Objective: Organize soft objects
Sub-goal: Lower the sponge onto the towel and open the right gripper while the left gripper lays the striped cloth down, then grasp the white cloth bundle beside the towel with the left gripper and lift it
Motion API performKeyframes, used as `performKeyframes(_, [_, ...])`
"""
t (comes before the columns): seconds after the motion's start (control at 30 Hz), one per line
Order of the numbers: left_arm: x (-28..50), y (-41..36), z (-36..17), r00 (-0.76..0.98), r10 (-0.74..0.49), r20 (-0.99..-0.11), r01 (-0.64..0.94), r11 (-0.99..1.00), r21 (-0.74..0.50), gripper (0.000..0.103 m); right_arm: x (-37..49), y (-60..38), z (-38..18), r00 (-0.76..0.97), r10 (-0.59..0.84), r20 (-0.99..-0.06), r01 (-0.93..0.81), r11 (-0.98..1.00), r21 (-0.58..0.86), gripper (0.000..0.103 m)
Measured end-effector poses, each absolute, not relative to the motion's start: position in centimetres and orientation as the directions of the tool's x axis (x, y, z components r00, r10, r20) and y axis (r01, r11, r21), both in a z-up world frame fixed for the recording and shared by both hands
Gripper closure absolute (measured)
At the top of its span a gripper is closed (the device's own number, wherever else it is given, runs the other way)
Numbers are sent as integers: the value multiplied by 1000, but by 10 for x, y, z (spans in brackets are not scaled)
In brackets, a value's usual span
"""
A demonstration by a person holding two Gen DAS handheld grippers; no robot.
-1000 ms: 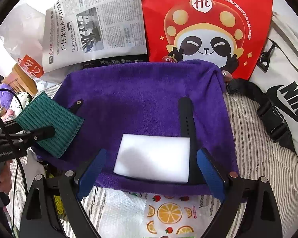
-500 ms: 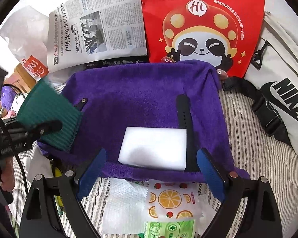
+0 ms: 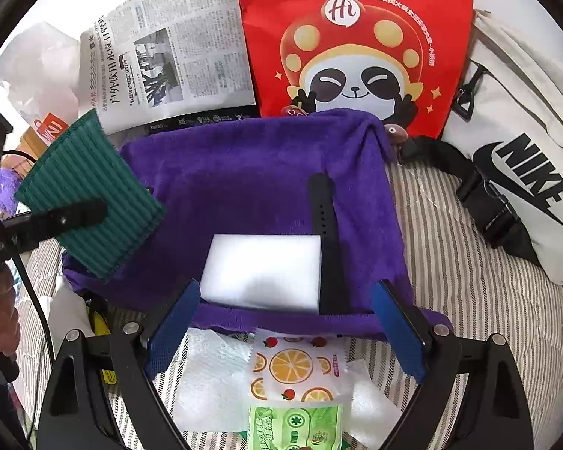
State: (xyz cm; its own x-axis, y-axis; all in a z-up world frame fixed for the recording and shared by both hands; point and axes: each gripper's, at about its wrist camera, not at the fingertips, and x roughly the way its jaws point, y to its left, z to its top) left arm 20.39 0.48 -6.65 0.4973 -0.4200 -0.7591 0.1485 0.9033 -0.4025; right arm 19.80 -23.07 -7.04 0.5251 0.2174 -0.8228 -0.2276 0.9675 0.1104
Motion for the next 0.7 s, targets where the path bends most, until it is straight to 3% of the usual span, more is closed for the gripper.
performKeyframes(0.17, [209, 3, -85, 460, -412, -786, 114, 906, -408, 84, 197, -234, -72, 521, 217, -826, -225, 968, 113, 11])
performKeyframes(0.23, [208, 3, -87, 463, -352, -813, 93, 932, -350, 82, 197, -233, -72, 519, 217, -827, -228, 967, 111, 11])
performKeyframes(0.3, [210, 0, -88, 457, -252, -853, 67, 966, -250, 64, 197, -233, -71, 519, 214, -827, -231, 967, 106, 11])
performKeyframes(0.37, [207, -3, -87, 473, -182, -862, 83, 983, -162, 56, 197, -232, -71, 523, 218, -824, -233, 967, 108, 11])
performKeyframes(0.7, [192, 13, -83, 444, -48, -895, 72, 997, -18, 46, 191, -226, -73, 524, 226, -822, -260, 961, 98, 11])
